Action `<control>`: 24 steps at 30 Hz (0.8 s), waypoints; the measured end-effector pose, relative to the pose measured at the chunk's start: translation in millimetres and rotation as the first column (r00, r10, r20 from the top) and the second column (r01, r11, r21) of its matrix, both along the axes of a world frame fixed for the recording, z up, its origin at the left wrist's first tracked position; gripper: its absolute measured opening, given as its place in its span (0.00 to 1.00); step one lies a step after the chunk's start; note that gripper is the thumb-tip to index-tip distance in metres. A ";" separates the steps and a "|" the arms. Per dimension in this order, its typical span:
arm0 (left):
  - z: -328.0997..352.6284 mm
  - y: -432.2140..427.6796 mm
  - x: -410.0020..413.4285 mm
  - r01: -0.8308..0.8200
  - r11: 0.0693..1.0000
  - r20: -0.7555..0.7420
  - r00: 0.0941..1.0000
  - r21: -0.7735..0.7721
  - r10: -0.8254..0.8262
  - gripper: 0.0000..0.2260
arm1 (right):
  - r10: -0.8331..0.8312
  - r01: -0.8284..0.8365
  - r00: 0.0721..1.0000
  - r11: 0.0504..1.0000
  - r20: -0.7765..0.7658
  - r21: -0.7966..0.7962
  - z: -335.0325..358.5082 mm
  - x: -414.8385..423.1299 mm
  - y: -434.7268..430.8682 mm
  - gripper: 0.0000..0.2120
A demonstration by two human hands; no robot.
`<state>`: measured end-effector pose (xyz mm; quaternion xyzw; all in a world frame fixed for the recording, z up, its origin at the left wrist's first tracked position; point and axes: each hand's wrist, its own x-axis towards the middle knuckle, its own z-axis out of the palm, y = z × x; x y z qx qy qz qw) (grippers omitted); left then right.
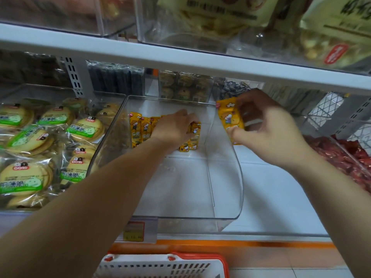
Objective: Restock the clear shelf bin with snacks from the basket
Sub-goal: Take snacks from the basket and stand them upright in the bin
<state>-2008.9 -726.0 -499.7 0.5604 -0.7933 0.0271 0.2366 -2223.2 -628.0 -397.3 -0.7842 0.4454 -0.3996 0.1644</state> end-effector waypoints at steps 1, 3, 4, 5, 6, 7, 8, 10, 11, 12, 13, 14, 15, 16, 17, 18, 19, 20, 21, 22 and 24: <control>-0.1 0.0 0.3 0.001 1.000 -0.004 1.000 0.000 -0.001 0.17 | -0.009 0.008 1.000 0.998 -0.021 -0.057 1.7 5.8 3.2 0.18; -0.4 0.4 0.3 0.005 1.000 -0.018 1.000 0.002 -0.005 0.17 | 0.003 -0.001 1.000 0.995 0.017 -0.104 1.1 12.9 2.4 0.18; -0.4 0.8 0.3 0.007 1.000 -0.026 1.000 0.002 -0.007 0.18 | 0.028 -0.024 0.998 0.996 0.056 -0.084 0.0 15.0 -1.5 0.21; -0.1 1.3 0.2 0.007 1.000 -0.035 0.999 0.000 -0.007 0.18 | 0.054 -0.051 0.996 0.998 0.076 -0.046 -2.2 16.0 -7.5 0.24; 0.3 1.6 0.1 0.007 1.000 -0.043 0.999 -0.002 -0.007 0.18 | 0.078 -0.077 0.995 0.997 0.063 -0.008 -5.8 16.5 -14.7 0.26; 0.8 2.0 0.2 0.005 1.000 -0.050 0.999 -0.002 -0.006 0.18 | 0.085 -0.086 0.996 0.996 0.018 0.023 -9.9 16.8 -22.8 0.27; 1.2 2.5 0.4 0.004 1.000 -0.053 0.999 0.001 -0.004 0.17 | 0.072 -0.071 0.997 0.996 -0.033 0.050 -14.4 16.9 -31.8 0.27; 1.9 3.8 -0.1 0.004 1.000 -0.055 0.998 0.007 -0.004 0.17 | -0.009 0.019 0.991 0.997 -0.137 0.072 -19.4 18.0 -50.3 0.24; 2.2 4.2 -0.2 0.003 1.000 -0.057 0.998 0.006 -0.003 0.17 | -0.052 0.067 0.979 0.995 -0.195 0.071 -19.6 19.6 -59.0 0.22; 2.2 4.5 -0.4 0.001 1.000 -0.059 0.998 0.004 -0.001 0.17 | -0.089 0.108 0.958 0.993 -0.274 0.055 -19.5 21.5 -68.4 0.20; 2.2 4.5 -0.4 0.000 1.000 -0.061 0.998 0.000 0.000 0.16 | -0.123 0.141 0.920 0.990 -0.372 0.020 -19.3 24.0 -77.3 0.18; 2.1 4.4 -0.7 -0.001 1.000 -0.063 0.998 -0.005 0.001 0.16 | -0.156 0.165 0.870 0.986 -0.468 -0.021 -17.9 27.1 -85.4 0.15; 1.8 4.2 -0.7 0.000 1.000 -0.063 0.998 -0.011 -0.001 0.16 | -0.174 0.180 0.828 0.983 -0.533 -0.041 -16.4 31.2 -91.6 0.14; 1.4 3.8 -0.7 0.002 1.000 -0.064 0.998 -0.015 -0.003 0.16 | -0.174 0.184 0.802 0.982 -0.572 -0.040 -15.2 35.1 -96.3 0.14; 1.0 3.6 -0.7 0.003 1.000 -0.065 0.998 -0.019 -0.005 0.16 | -0.167 0.179 0.781 0.983 -0.602 -0.040 -15.0 38.2 -100.6 0.16; 0.7 3.4 -0.6 0.003 1.000 -0.069 0.998 -0.021 -0.004 0.16 | -0.165 0.169 0.755 0.984 -0.635 -0.055 -15.3 40.7 -104.7 0.18; 0.2 3.3 -0.6 0.002 1.000 -0.073 0.997 -0.019 -0.003 0.16 | -0.175 0.164 0.725 0.983 -0.666 -0.079 -15.7 42.4 -107.7 0.20; 0.0 3.0 -0.6 0.002 1.000 -0.077 0.997 -0.017 -0.003 0.16 | -0.186 0.164 0.703 0.982 -0.686 -0.098 -16.0 43.2 -110.7 0.21; -0.4 3.0 -0.6 0.003 1.000 -0.079 0.997 -0.015 -0.004 0.17 | -0.196 0.165 0.688 0.980 -0.699 -0.112 -16.5 43.9 -112.2 0.21; -0.4 3.0 -0.5 0.002 1.000 -0.081 0.997 -0.015 -0.004 0.17 | -0.202 0.167 0.679 0.979 -0.706 -0.120 -16.7 44.8 -113.2 0.21; -0.4 2.8 -0.5 0.000 1.000 -0.087 0.996 -0.017 -0.002 0.17 | -0.209 0.180 0.677 0.977 -0.705 -0.116 -16.7 45.9 -112.0 0.21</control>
